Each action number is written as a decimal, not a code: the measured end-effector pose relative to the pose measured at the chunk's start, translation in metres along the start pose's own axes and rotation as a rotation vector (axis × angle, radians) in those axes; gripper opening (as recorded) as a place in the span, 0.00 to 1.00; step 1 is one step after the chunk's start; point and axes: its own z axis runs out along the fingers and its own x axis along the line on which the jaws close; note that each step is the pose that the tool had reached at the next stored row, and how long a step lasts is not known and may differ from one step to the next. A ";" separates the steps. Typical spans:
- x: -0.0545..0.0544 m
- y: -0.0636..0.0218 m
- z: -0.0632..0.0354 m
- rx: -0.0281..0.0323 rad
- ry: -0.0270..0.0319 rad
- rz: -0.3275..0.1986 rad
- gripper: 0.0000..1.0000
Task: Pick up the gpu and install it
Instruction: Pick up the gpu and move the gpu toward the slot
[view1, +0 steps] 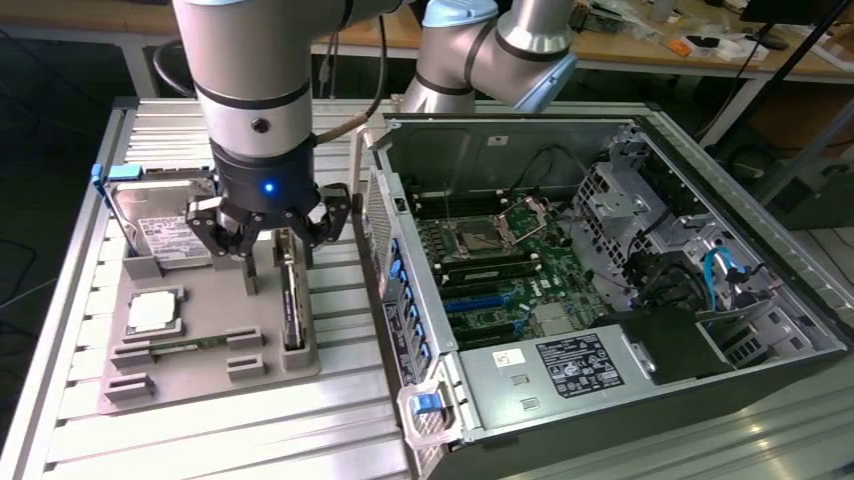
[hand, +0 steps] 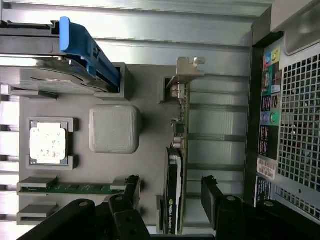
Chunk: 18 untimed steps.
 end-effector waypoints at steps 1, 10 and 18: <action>0.000 -0.0001 0.0015 0.0000 -0.0002 0.000 0.62; 0.000 -0.0010 0.0171 0.0012 -0.0033 0.060 0.62; 0.001 -0.0014 0.0310 0.0010 -0.0027 0.044 0.62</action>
